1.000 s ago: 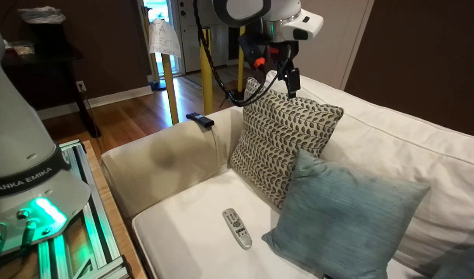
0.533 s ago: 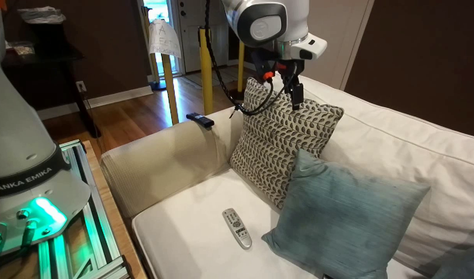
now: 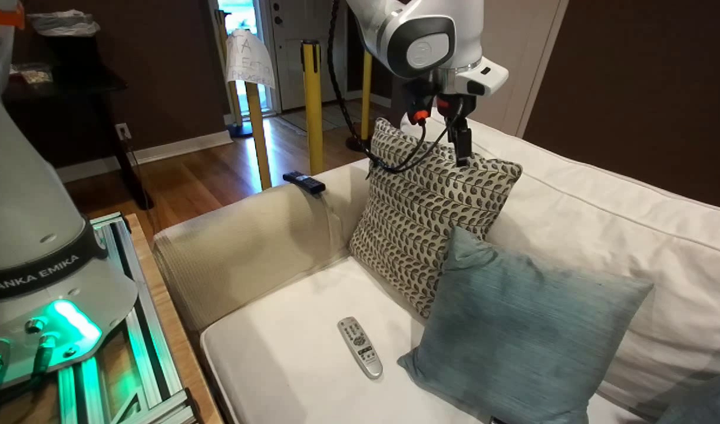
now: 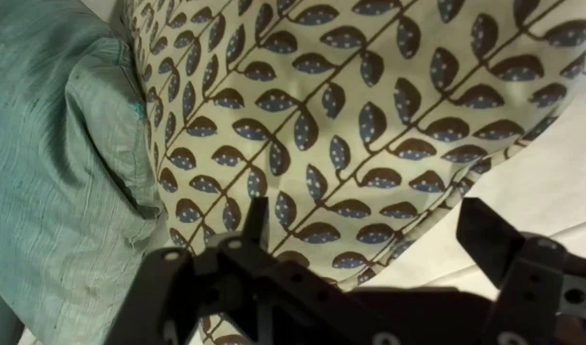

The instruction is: Pick up the beige and black pillow and put it in front of the blue pillows, pick up the left blue pillow move it to the left of the couch, pick the beige and black pillow and move it backwards

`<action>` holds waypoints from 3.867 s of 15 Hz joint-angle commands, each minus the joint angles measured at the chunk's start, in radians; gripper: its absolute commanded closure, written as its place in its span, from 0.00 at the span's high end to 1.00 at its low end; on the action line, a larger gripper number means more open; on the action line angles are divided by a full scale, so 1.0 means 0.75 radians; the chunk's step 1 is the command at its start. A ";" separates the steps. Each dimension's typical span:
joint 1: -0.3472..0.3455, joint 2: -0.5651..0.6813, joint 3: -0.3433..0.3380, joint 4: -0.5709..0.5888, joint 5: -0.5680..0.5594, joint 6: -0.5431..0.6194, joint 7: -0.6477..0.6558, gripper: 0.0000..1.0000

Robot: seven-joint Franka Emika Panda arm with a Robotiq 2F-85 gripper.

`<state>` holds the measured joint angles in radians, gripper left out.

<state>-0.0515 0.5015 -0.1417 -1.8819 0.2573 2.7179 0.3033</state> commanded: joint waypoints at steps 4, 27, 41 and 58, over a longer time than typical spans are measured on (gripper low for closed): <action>0.006 0.176 -0.008 0.223 -0.038 -0.154 0.145 0.98; -0.155 -0.326 0.134 -0.292 0.064 -0.361 -0.348 0.01; -0.155 -0.872 0.036 -0.663 0.092 -0.517 -0.379 0.01; -0.371 -1.301 -0.046 -0.707 -0.211 -0.719 0.021 0.01</action>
<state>-0.2898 -0.4152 -0.1768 -2.4189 0.1441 2.2022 0.2383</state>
